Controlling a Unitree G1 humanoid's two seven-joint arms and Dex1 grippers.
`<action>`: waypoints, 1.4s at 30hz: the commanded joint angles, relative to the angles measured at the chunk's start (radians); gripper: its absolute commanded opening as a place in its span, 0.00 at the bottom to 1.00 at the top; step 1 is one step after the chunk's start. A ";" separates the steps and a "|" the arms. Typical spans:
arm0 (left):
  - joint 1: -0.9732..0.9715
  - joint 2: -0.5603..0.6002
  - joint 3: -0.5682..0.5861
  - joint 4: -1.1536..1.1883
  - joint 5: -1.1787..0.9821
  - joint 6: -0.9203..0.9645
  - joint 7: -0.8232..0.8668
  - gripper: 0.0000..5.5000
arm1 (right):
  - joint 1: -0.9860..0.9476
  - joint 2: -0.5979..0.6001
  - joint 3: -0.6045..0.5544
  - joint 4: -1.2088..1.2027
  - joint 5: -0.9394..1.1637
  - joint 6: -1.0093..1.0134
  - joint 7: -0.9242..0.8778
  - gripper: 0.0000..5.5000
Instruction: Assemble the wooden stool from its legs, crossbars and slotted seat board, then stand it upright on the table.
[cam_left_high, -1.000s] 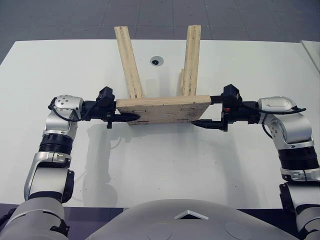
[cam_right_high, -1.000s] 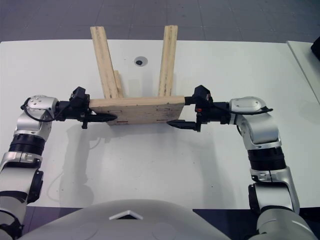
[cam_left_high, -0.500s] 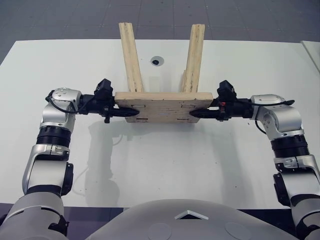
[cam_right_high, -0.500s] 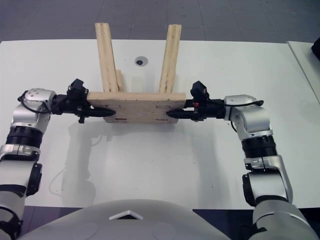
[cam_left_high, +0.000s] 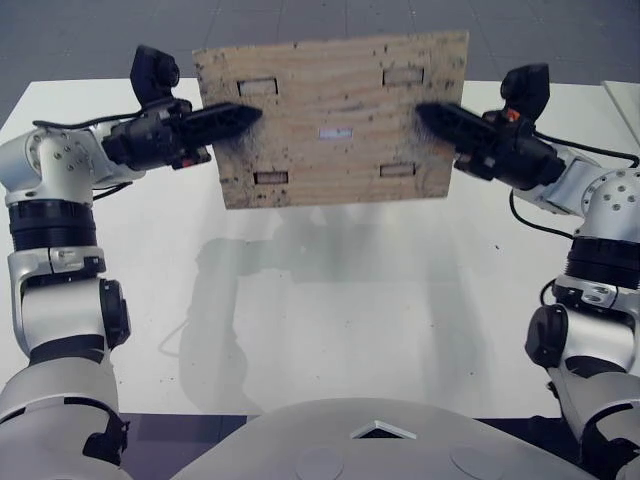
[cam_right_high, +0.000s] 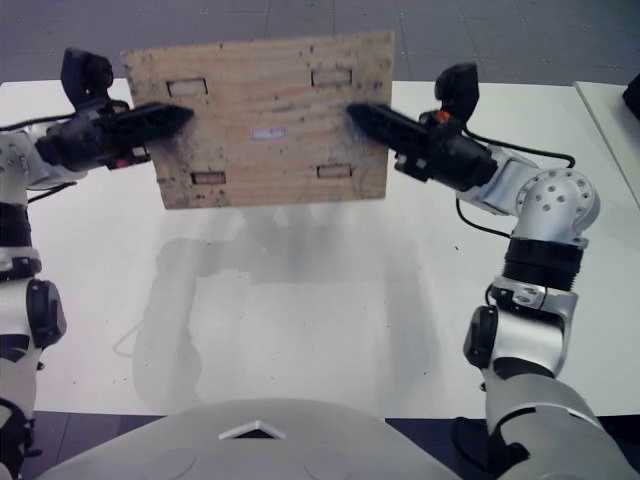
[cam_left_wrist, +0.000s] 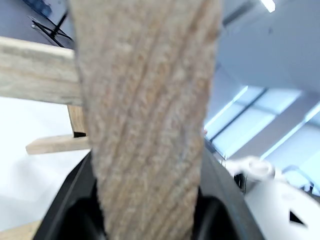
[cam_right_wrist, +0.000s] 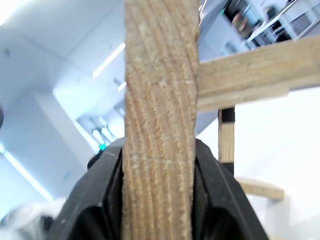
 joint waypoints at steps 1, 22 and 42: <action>-0.228 -0.195 0.277 0.267 -0.097 0.022 0.487 0.24 | -0.196 0.307 -0.244 0.050 0.301 -0.334 -0.846 0.24; -0.356 -0.351 0.523 0.725 -0.062 -0.545 1.074 0.57 | -0.532 0.099 -0.168 0.939 -0.176 -0.453 -0.456 0.60; 0.284 -0.402 0.205 -0.287 0.421 -1.081 1.074 0.98 | 0.201 0.220 0.012 -0.366 -0.507 -0.565 -0.754 0.98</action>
